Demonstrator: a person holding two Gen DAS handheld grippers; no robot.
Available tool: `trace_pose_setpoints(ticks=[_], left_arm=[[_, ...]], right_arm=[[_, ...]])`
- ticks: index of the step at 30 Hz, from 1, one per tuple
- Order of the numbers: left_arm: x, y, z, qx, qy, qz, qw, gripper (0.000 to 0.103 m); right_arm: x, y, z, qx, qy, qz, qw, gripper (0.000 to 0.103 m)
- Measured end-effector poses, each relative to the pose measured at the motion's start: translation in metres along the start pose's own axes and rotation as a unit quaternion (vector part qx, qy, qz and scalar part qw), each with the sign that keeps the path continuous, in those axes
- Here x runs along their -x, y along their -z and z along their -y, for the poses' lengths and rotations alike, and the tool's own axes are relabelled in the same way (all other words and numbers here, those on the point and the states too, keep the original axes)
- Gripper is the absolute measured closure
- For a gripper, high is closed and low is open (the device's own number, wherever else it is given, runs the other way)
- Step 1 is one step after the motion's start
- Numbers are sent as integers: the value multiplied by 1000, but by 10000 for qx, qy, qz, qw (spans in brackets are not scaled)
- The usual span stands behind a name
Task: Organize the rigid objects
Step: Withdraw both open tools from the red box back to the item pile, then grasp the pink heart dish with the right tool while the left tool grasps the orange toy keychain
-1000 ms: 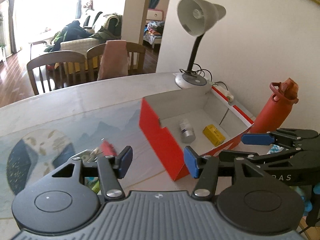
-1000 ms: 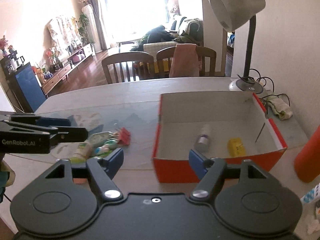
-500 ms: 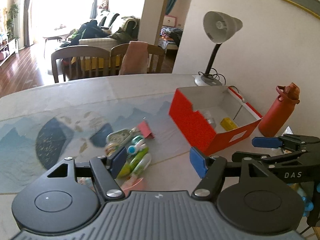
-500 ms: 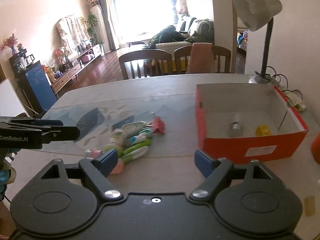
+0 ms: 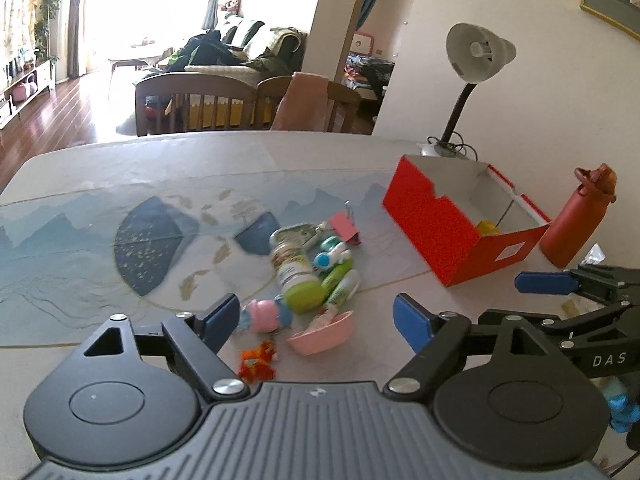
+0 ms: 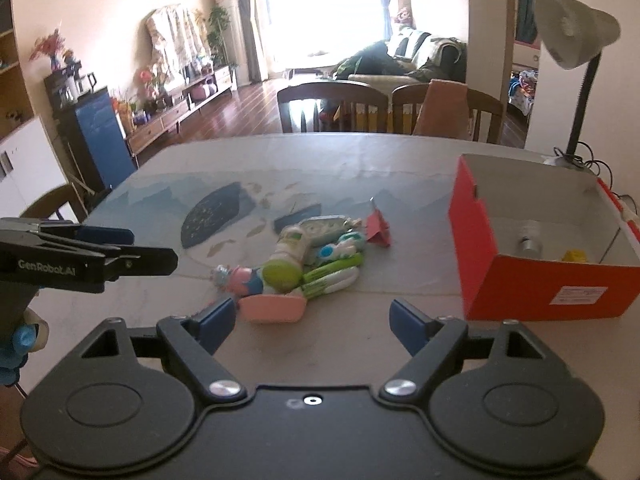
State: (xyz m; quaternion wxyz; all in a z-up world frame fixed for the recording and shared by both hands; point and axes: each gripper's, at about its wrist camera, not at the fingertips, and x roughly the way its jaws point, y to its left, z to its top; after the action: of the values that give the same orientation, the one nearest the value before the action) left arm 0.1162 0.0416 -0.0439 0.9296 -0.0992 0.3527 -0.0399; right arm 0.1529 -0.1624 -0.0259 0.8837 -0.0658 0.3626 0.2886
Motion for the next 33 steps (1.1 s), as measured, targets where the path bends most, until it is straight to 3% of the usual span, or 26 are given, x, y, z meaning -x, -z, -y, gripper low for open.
trace_pose_setpoints(ticks=[4, 12, 22, 33], left_arm=[[-5, 13, -15, 117, -28, 21, 9999, 2], [-26, 40, -42, 363, -226, -47, 9991, 1], [-64, 65, -50, 298, -450, -197, 9984, 1], [-98, 73, -48, 231, -338, -336, 9986, 1]], right_arm=[[-13, 4, -11, 126, 27, -105, 9999, 19], [-37, 2, -13, 67, 126, -310, 9994, 19], [-73, -1, -24, 9, 98, -553, 9984, 19], [-117, 4, -28, -110, 64, -893, 9959, 21]])
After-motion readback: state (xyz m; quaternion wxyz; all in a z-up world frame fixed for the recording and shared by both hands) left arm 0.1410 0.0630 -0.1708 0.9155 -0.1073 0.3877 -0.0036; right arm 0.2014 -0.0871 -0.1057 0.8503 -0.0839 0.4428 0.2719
